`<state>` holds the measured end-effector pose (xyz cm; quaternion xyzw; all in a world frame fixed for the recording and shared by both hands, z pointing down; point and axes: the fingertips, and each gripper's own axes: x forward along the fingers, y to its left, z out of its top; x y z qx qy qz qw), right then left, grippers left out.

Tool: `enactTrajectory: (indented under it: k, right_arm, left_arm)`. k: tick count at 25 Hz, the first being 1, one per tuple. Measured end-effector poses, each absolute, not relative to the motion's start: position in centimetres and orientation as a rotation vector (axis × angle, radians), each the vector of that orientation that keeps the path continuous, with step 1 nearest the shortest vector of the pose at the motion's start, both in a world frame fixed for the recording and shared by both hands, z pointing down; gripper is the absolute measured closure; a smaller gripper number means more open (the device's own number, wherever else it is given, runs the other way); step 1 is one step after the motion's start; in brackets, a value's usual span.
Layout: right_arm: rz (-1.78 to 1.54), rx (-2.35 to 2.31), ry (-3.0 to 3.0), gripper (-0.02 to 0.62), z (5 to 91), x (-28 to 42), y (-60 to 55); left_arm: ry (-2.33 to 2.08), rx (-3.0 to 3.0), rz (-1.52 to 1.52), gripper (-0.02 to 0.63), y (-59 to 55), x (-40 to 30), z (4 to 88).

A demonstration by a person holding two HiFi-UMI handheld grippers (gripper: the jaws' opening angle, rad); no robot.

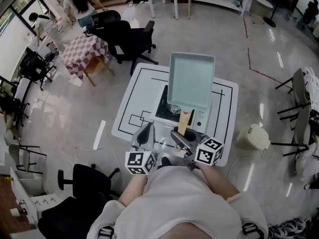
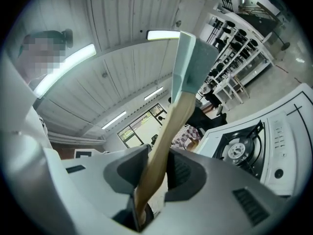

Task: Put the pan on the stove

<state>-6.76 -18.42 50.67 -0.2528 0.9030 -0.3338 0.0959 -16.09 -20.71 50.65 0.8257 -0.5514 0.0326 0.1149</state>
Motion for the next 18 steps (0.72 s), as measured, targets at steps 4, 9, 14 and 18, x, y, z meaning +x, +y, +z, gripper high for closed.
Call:
enactTrajectory:
  k: [4,9,14,18]
  right_arm:
    - [-1.070,-0.738,2.671,0.492,53.0,-6.9,-19.1]
    - [-1.183,-0.698,2.639,0.492,55.5,-7.8,-19.7]
    - [-1.288,-0.653,2.586,0.492,57.6,-9.1,-20.1]
    - [-1.361,-0.611,2.546,0.489,59.4,-9.9,-20.4]
  left_arm:
    - [-1.639,2.382,0.126,0.595,-20.5,-16.9,51.8]
    - [-1.651,2.347,0.162,0.595,-20.5,-18.0,52.9]
    - [-1.653,2.329,0.174,0.595,-20.8,-18.9,53.5]
    - [-1.648,2.316,0.198,0.595,-21.2,-19.8,54.3]
